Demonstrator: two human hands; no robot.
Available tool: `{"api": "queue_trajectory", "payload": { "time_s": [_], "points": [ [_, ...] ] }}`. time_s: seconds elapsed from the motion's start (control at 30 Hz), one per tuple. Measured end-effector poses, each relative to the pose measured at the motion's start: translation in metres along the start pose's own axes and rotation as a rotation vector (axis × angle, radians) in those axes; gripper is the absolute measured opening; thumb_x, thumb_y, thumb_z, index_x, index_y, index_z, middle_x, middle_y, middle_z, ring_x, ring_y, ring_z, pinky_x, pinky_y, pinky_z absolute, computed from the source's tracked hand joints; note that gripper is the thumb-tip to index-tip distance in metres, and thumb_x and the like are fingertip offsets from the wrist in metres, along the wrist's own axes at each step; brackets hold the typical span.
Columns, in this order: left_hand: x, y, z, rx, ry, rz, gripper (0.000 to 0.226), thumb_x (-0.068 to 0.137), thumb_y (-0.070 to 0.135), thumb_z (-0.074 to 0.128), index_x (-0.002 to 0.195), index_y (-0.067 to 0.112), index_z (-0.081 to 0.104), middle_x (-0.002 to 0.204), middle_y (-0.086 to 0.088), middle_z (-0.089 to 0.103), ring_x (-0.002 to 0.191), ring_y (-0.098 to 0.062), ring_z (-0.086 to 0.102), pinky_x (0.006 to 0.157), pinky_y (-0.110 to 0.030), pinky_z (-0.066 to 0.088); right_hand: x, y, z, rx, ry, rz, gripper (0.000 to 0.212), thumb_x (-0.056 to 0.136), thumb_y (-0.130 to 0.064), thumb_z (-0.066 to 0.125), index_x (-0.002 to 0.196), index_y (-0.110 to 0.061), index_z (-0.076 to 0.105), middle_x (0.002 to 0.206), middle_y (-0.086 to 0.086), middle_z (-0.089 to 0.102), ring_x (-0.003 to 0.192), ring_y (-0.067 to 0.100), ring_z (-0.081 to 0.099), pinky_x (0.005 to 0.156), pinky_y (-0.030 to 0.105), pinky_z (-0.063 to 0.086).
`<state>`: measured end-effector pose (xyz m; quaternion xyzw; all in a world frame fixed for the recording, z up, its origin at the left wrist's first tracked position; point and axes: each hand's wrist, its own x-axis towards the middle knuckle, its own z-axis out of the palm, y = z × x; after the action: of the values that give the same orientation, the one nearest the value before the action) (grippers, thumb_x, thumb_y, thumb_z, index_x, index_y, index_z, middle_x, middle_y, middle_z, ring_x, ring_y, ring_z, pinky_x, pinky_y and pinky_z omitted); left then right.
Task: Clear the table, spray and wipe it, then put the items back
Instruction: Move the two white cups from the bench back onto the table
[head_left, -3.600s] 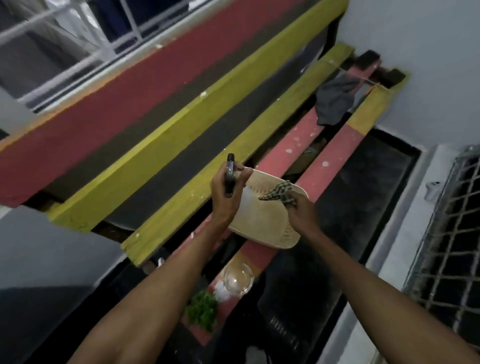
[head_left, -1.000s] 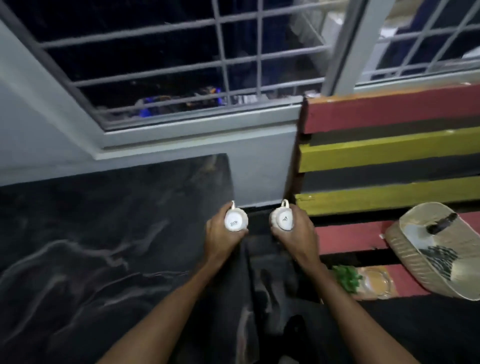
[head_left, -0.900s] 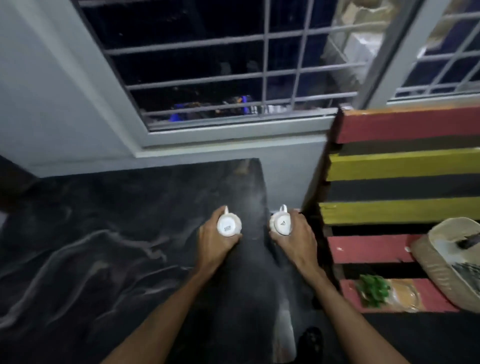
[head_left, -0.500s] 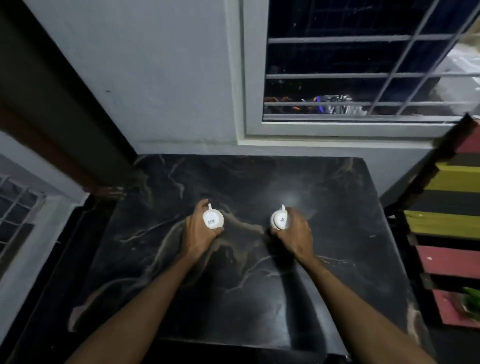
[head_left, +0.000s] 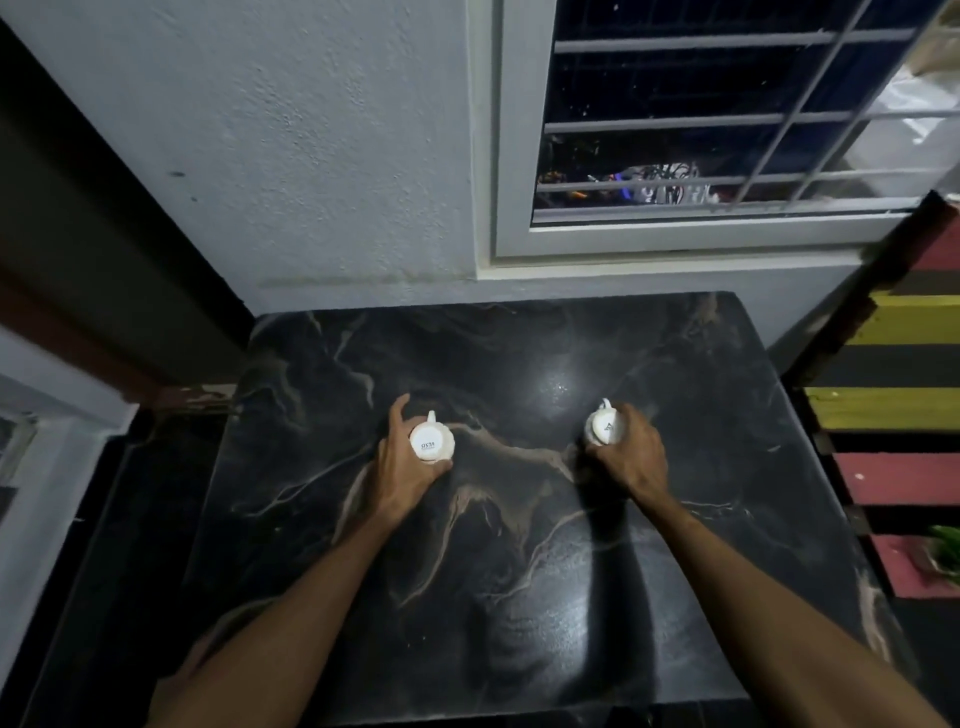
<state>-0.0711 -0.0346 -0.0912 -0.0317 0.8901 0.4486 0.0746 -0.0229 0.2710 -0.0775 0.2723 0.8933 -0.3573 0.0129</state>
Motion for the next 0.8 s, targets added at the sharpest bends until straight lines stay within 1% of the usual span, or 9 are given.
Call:
{"api": "queue_trajectory", "payload": {
  "time_s": [0.13, 0.17, 0.23, 0.33, 0.43, 0.5, 0.57, 0.67, 0.8],
  "points": [
    [0.001, -0.011, 0.005, -0.091, -0.017, -0.03, 0.127, 0.059, 0.005, 0.094, 0.158, 0.021, 0.017, 0.115, 0.017, 0.067, 0.11, -0.013, 0.064, 0.095, -0.029, 0.048, 0.004, 0.01, 0.005, 0.061, 0.021, 0.036, 0.055, 0.068, -0.042, 0.078, 0.114, -0.03, 0.05, 0.11, 0.002, 0.065, 0.104, 0.03, 0.06, 0.076, 0.037, 0.048],
    [0.0, -0.016, 0.006, -0.116, -0.016, -0.041, 0.127, 0.058, 0.01, 0.095, 0.158, 0.024, 0.017, 0.115, 0.019, 0.067, 0.111, -0.014, 0.066, 0.099, -0.035, 0.051, 0.004, 0.013, 0.007, 0.072, 0.027, 0.037, 0.055, 0.069, -0.046, 0.078, 0.113, -0.031, 0.049, 0.109, 0.001, 0.065, 0.103, 0.03, 0.061, 0.076, 0.038, 0.05],
    [0.0, -0.027, 0.009, -0.158, 0.0, -0.061, 0.123, 0.054, 0.029, 0.093, 0.154, 0.031, 0.021, 0.118, 0.022, 0.069, 0.115, -0.017, 0.068, 0.103, -0.048, 0.053, 0.004, 0.018, 0.011, 0.092, 0.044, 0.038, 0.054, 0.068, -0.051, 0.077, 0.11, -0.032, 0.049, 0.108, 0.001, 0.066, 0.102, 0.029, 0.062, 0.077, 0.04, 0.052],
    [0.002, -0.036, 0.013, -0.186, 0.025, -0.083, 0.111, 0.048, 0.045, 0.089, 0.145, 0.036, 0.034, 0.121, 0.012, 0.07, 0.117, -0.018, 0.068, 0.102, -0.053, 0.054, 0.006, 0.021, 0.015, 0.112, 0.076, 0.025, 0.049, 0.071, -0.052, 0.079, 0.104, -0.029, 0.051, 0.104, 0.001, 0.067, 0.096, 0.026, 0.062, 0.075, 0.036, 0.049],
    [0.002, -0.033, 0.016, -0.203, 0.055, -0.061, 0.097, 0.047, 0.041, 0.091, 0.133, 0.035, 0.048, 0.119, 0.007, 0.072, 0.115, -0.018, 0.068, 0.099, -0.053, 0.055, 0.006, 0.022, 0.017, 0.12, 0.106, 0.002, 0.046, 0.072, -0.048, 0.08, 0.099, -0.024, 0.053, 0.1, 0.001, 0.067, 0.091, 0.025, 0.063, 0.074, 0.036, 0.049],
    [0.001, -0.031, 0.018, -0.185, 0.076, -0.039, 0.084, 0.049, 0.032, 0.093, 0.121, 0.046, 0.053, 0.115, 0.008, 0.073, 0.112, -0.017, 0.069, 0.097, -0.052, 0.057, 0.006, 0.023, 0.017, 0.112, 0.109, -0.008, 0.046, 0.073, -0.046, 0.081, 0.1, -0.023, 0.052, 0.101, 0.002, 0.067, 0.091, 0.025, 0.063, 0.074, 0.035, 0.048],
    [0.001, -0.031, 0.02, -0.173, 0.087, -0.03, 0.082, 0.051, 0.019, 0.096, 0.113, 0.051, 0.054, 0.113, 0.008, 0.073, 0.11, -0.018, 0.07, 0.097, -0.052, 0.057, 0.005, 0.024, 0.017, 0.111, 0.104, -0.014, 0.046, 0.073, -0.044, 0.081, 0.101, -0.024, 0.052, 0.102, 0.001, 0.067, 0.091, 0.024, 0.063, 0.074, 0.035, 0.049],
    [0.0, -0.029, 0.021, -0.17, 0.09, -0.039, 0.083, 0.052, 0.006, 0.097, 0.115, 0.042, 0.056, 0.112, 0.008, 0.072, 0.11, -0.018, 0.07, 0.098, -0.052, 0.056, 0.005, 0.024, 0.017, 0.113, 0.087, -0.011, 0.048, 0.071, -0.039, 0.084, 0.103, -0.023, 0.052, 0.103, 0.002, 0.066, 0.093, 0.025, 0.063, 0.076, 0.035, 0.049],
    [0.0, -0.025, 0.016, -0.159, 0.022, -0.052, 0.094, 0.051, 0.007, 0.098, 0.126, 0.039, 0.051, 0.119, 0.008, 0.068, 0.116, -0.018, 0.065, 0.103, -0.051, 0.054, 0.005, 0.022, 0.01, 0.113, 0.008, 0.013, 0.066, 0.058, -0.033, 0.092, 0.109, -0.023, 0.05, 0.107, -0.002, 0.062, 0.099, 0.023, 0.061, 0.078, 0.034, 0.047]
  ]
}}
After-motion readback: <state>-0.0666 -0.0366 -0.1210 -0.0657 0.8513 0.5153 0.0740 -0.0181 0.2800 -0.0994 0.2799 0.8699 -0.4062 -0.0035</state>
